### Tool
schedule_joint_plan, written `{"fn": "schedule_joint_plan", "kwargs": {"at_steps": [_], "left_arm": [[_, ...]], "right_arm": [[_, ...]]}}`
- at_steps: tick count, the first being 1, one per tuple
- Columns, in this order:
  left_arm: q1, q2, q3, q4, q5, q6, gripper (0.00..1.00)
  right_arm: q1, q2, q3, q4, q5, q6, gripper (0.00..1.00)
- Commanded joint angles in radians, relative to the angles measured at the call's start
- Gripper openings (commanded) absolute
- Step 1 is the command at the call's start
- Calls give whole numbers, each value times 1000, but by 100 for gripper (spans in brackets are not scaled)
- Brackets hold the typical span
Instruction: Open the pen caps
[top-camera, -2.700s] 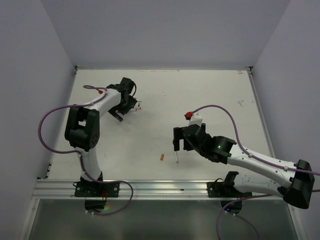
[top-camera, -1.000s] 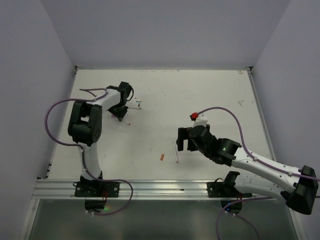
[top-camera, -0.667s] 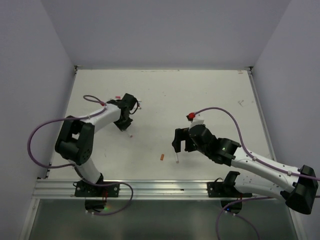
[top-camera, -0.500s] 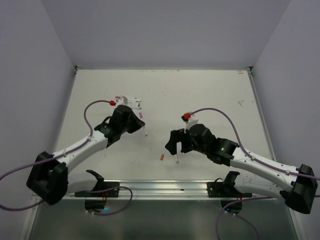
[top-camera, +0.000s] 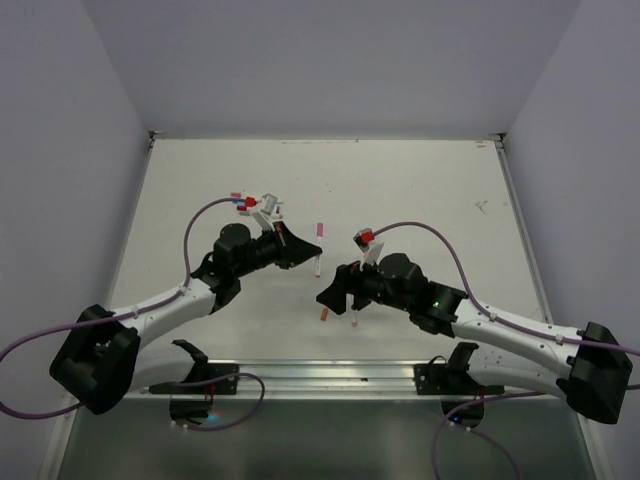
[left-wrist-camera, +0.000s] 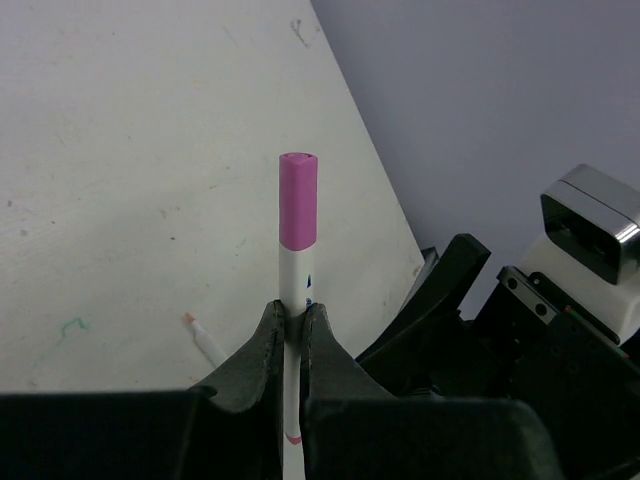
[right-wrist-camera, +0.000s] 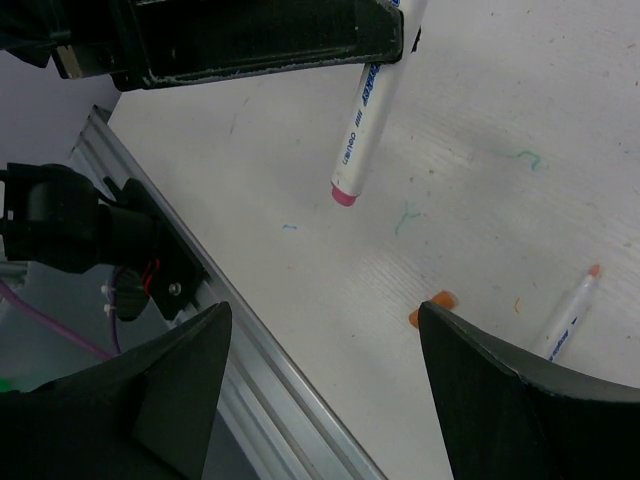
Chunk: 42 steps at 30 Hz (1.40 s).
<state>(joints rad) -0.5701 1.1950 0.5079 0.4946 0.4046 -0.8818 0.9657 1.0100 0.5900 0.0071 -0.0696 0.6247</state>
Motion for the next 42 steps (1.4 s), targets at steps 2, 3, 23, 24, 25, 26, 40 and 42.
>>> {"fn": "schedule_joint_plan", "kwargs": {"at_steps": [2,3,23,24,25,26,40,42], "left_arm": [[-19,-6,-12,124,68,-55,0],[-20,-8,-22,121,60,-77,0],[-96,-77,-114,208,-30,-209,0],[-100,-75,-121,219,-38,-212,0],[-105,-69,-121,219,-39,-213,0],[-114,-66,-121,220,-41,-213,0],[-154,-78,-51,56,-124,-108,25],[-154,-98,-14,-23,-173,-69,49]], "right_arm": [[-2,-11,-45,169,50,17,76],[-4,-8,-47,188,54,14,75],[-19,122,-110,451,67,67,46],[-19,130,-113,470,67,69,45],[-21,136,-114,479,67,72,43],[-21,142,-114,487,67,72,43],[-24,159,-108,438,53,78,0],[-22,148,-110,419,37,76,0]]}}
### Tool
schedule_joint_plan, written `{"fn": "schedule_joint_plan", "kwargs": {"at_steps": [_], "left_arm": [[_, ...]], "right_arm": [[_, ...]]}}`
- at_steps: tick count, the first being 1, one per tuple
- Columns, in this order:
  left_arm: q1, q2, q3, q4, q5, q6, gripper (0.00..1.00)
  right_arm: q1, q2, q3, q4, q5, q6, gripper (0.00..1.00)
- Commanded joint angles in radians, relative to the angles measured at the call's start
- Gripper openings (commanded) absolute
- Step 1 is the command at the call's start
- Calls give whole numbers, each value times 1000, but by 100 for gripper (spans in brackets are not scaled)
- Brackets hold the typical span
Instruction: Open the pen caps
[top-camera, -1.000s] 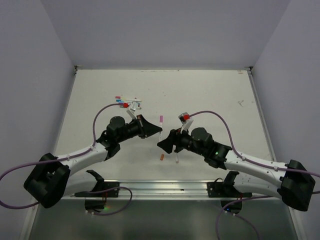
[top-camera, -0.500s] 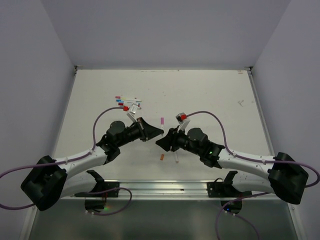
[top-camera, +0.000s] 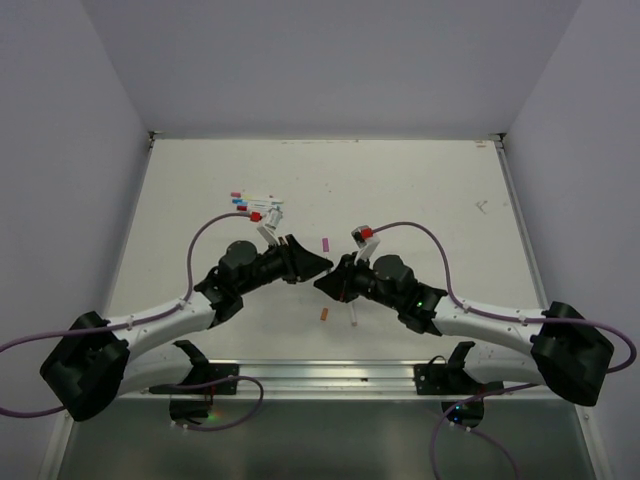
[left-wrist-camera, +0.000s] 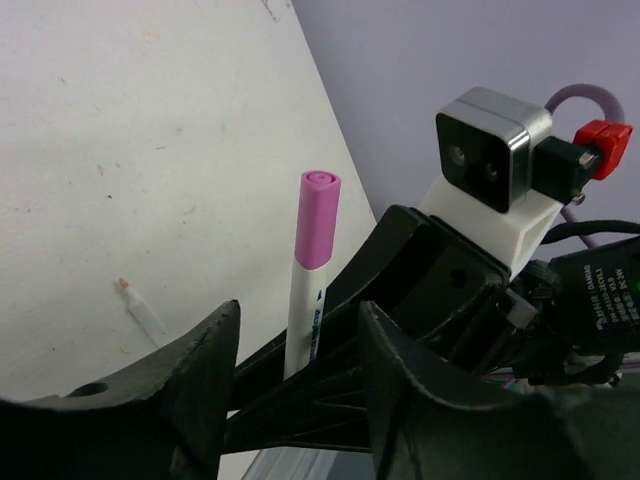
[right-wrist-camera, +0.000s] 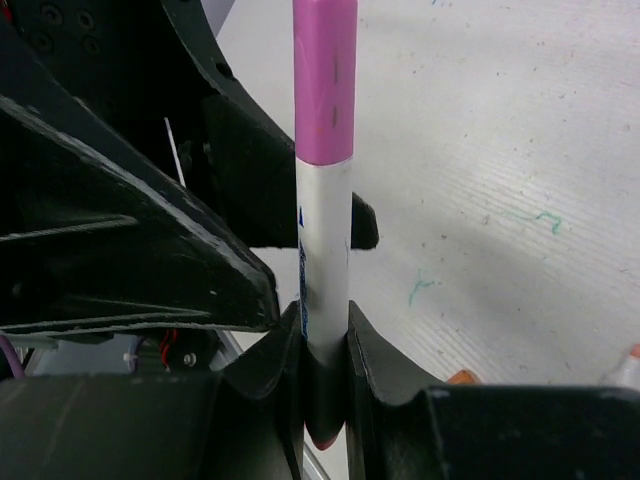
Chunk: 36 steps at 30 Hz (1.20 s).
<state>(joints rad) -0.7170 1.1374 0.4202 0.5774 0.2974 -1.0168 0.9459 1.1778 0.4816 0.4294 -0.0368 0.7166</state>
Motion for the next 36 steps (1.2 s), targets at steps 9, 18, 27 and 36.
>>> {"fn": "schedule_joint_plan", "kwargs": {"at_steps": [9,18,27,36], "left_arm": [[-7,-19,166,-197,-126,136,80],[-7,1,196,-200,-121,149,59],[-7,-2,192,-197,-116,147,6],[-33,62,354,-617,-377,178,0]], "right_arm": [[-2,-49,-18,15,-118,-5,0],[-2,-58,-24,45,-170,18,0],[-4,-27,-31,107,-215,58,0],[17,-6,118,-229,74,-61,0]]}}
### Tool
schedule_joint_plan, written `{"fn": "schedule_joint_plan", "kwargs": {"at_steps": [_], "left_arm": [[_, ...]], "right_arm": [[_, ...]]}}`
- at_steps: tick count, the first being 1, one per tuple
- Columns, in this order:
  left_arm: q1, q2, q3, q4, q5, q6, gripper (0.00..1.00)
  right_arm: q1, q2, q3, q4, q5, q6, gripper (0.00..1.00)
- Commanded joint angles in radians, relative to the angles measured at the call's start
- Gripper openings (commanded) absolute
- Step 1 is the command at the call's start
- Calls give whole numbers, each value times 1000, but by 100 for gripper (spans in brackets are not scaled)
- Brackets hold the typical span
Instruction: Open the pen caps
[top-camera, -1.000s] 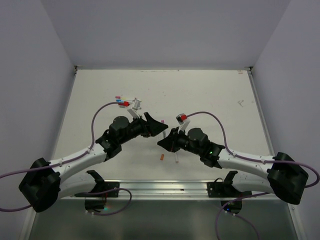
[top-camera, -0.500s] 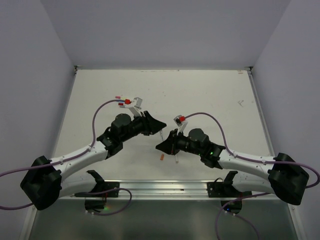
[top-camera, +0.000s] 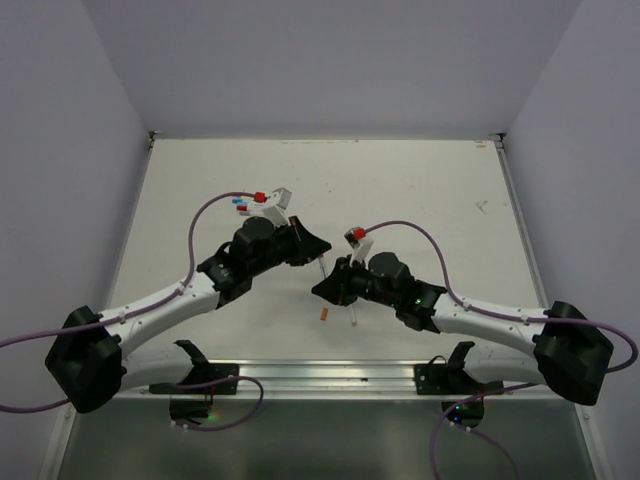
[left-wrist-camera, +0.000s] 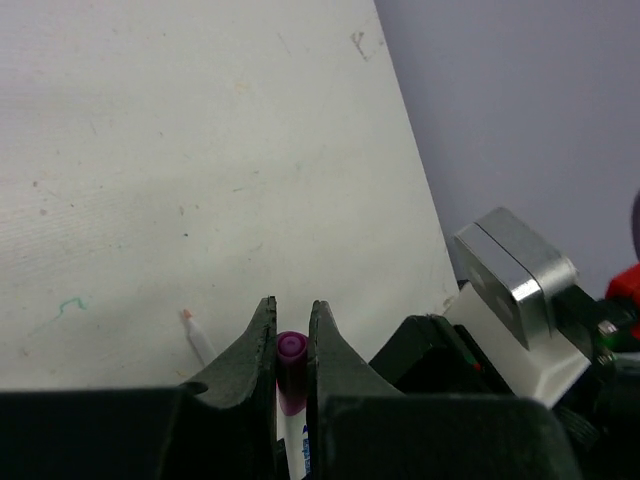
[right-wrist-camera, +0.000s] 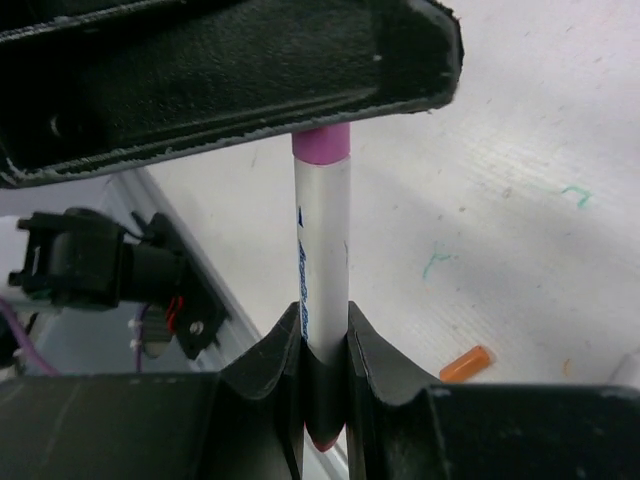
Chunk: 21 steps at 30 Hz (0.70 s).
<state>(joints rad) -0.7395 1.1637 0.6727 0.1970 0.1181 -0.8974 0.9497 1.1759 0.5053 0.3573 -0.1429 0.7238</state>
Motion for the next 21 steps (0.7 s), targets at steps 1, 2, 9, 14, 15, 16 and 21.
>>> {"fn": "schedule_joint_plan", "kwargs": {"at_steps": [1,2,9,14,15,16,21], "left_arm": [[-18,43,128,-269,-234,45,0],[-24,50,134,-298,-286,40,0],[-34,148,232,-358,-374,14,0],[15,200,252,-298,-332,-6,0],[29,198,255,-295,-333,0,0],[31,197,255,-292,-336,29,0],[31,200,262,-378,-316,123,0]], "right_arm": [[46,-1,120,-217,271,-90,0],[66,7,174,-327,342,-134,0],[236,125,303,-538,839,-242,0],[276,137,263,-552,907,-199,0],[276,125,253,-554,899,-187,0],[274,111,242,-560,888,-173,0],[218,-20,211,-713,792,-71,0]]}}
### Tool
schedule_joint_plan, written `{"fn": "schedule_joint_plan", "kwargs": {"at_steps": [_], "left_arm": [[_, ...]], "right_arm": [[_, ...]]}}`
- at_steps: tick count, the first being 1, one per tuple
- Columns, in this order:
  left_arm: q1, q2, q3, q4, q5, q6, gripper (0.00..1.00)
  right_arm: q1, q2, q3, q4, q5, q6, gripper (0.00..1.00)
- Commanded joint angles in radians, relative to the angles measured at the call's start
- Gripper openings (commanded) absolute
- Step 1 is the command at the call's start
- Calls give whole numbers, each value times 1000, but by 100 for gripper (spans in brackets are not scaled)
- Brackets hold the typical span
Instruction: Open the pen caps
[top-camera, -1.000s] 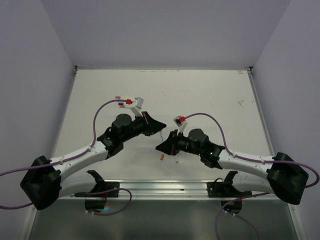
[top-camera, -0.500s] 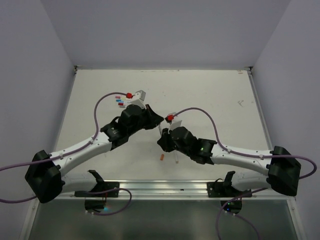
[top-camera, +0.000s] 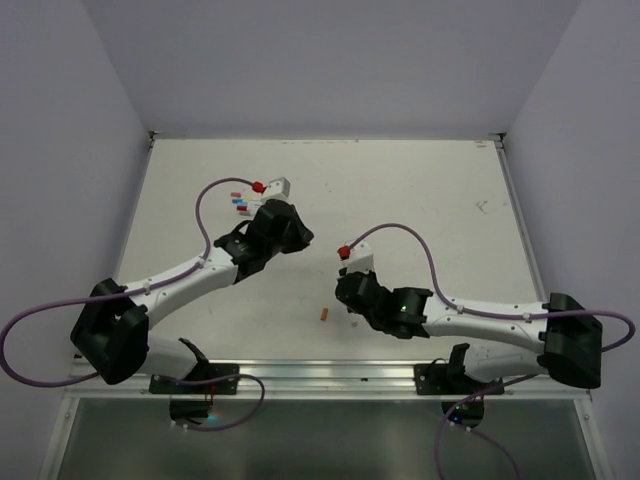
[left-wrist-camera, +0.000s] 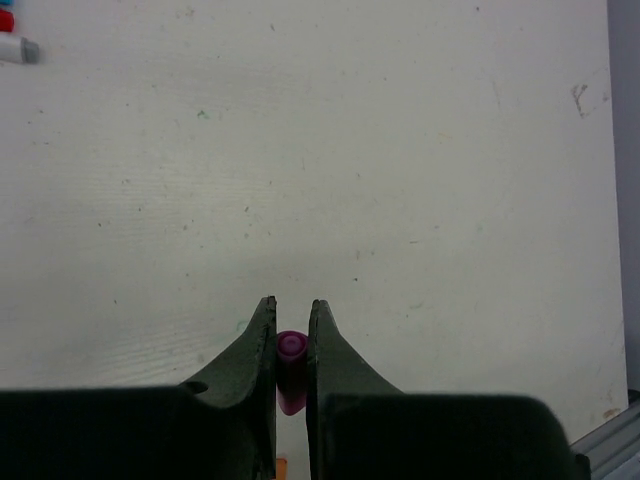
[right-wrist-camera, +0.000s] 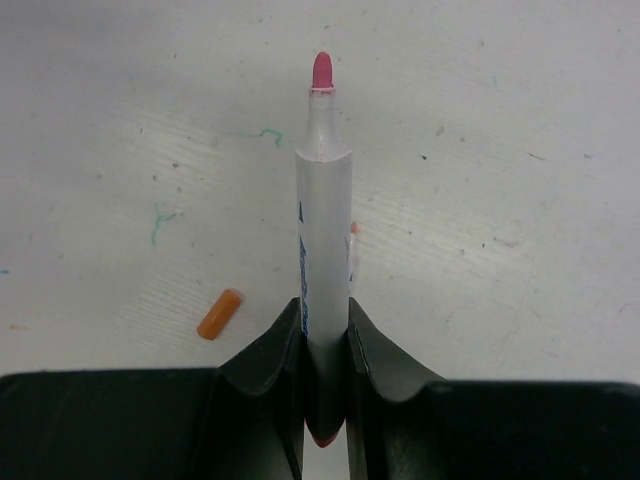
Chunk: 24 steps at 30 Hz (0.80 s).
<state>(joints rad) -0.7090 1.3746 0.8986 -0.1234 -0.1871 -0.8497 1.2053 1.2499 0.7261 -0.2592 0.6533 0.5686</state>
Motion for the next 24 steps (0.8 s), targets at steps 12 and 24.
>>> {"fn": "schedule_joint_plan", "kwargs": {"at_steps": [12,24], "left_arm": [[-67,-80,-234,2,208,150,0],[-182,-45,-296,13,140,109,0]], "right_arm": [[-180,-214,-171,-58,-260,109,0],[-239,-112,-209,34,-346,112,0]]}}
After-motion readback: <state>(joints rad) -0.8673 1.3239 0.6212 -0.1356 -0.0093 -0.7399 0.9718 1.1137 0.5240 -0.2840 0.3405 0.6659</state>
